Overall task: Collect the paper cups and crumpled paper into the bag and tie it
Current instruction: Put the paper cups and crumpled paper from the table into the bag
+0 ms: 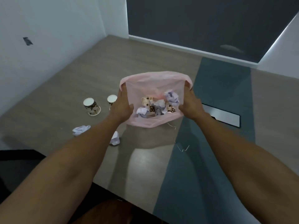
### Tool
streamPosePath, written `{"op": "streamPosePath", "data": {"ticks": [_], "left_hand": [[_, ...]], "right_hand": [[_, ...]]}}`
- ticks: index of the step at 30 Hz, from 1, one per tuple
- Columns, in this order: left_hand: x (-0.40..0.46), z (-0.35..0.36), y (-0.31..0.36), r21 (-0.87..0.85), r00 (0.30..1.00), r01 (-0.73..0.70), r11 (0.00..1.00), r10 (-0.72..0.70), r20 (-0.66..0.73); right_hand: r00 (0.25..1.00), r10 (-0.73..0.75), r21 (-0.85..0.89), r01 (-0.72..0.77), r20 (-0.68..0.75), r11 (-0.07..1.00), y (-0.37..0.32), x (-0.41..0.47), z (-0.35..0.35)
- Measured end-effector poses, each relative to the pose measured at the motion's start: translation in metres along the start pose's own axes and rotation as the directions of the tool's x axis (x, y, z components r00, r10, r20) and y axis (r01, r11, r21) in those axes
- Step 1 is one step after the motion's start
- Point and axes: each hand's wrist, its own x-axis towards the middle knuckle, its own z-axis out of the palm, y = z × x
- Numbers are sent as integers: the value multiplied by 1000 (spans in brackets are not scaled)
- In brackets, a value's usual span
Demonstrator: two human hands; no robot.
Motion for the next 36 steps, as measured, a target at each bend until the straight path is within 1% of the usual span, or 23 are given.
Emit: {"op": "streamPosePath", "data": {"ticks": [2, 4, 6, 8, 10, 11, 12, 14, 15, 17, 19, 21, 22, 24, 26, 28, 29, 32, 33, 34, 36], "left_hand": [[13, 10, -17, -15, 998, -40, 999, 41, 37], [25, 20, -39, -24, 986, -61, 998, 64, 152], [29, 28, -62, -9, 958, -64, 998, 64, 280], [29, 30, -79, -13, 944, -67, 998, 68, 323], [24, 25, -89, -85, 947, -96, 992, 117, 297], [20, 23, -94, -139, 957, -112, 984, 145, 252], [14, 19, -99, -183, 973, -103, 978, 137, 184], [-5, 14, -109, -220, 997, 21, 975, -5, 72], [-15, 13, -117, -204, 995, 84, 975, -72, 65], [-34, 17, -135, -118, 986, 123, 985, -107, 131], [-48, 24, -150, 4, 960, 88, 996, -86, 267], [-57, 35, -159, 128, 910, 40, 991, -89, 404], [-61, 41, -162, 161, 890, 26, 987, -96, 447], [-68, 52, -167, 163, 872, 20, 986, -97, 479], [-74, 60, -170, 148, 870, 44, 988, -111, 481], [-78, 58, -167, 113, 884, 37, 993, -85, 460], [-80, 55, -164, 97, 898, -4, 995, -40, 439], [-84, 35, -144, 80, 930, -226, 971, 191, 315], [-81, 28, -133, 50, 937, -252, 966, 230, 264], [-75, 22, -122, 0, 949, -240, 971, 235, 210], [-57, 17, -97, -135, 976, -165, 977, 182, 123]], "right_hand": [[1000, 23, -4, -23, 18, 1000, -1, 0, 14], [997, 56, -25, -55, 48, 998, -2, 1, 36], [993, 93, -53, -89, 78, 995, -4, 0, 58], [989, 124, -70, -118, 85, 990, -10, -2, 73], [987, 140, -74, -134, 78, 988, -19, -3, 79], [986, 147, -74, -142, 75, 987, -23, -3, 80], [985, 159, -81, -154, 65, 985, -26, -3, 81], [982, 186, -88, -181, 46, 980, -28, -1, 79], [980, 196, -81, -192, 40, 978, -29, -1, 78], [977, 208, -80, -205, 37, 976, -30, -2, 77], [975, 217, -82, -213, 41, 974, -33, -3, 78], [975, 217, -82, -213, 45, 974, -35, -5, 80], [974, 220, -84, -216, 47, 973, -36, -6, 82], [975, 217, -89, -212, 46, 973, -37, -8, 86], [977, 206, -87, -201, 49, 976, -37, -10, 88], [979, 197, -91, -192, 50, 977, -37, -12, 90], [979, 198, -92, -193, 53, 977, -37, -13, 90], [977, 205, -80, -201, 52, 976, -41, -17, 88], [978, 205, -72, -202, 47, 977, -43, -18, 86], [978, 205, -64, -202, 45, 977, -45, -20, 84], [978, 204, -58, -201, 43, 978, -48, -23, 82]]}}
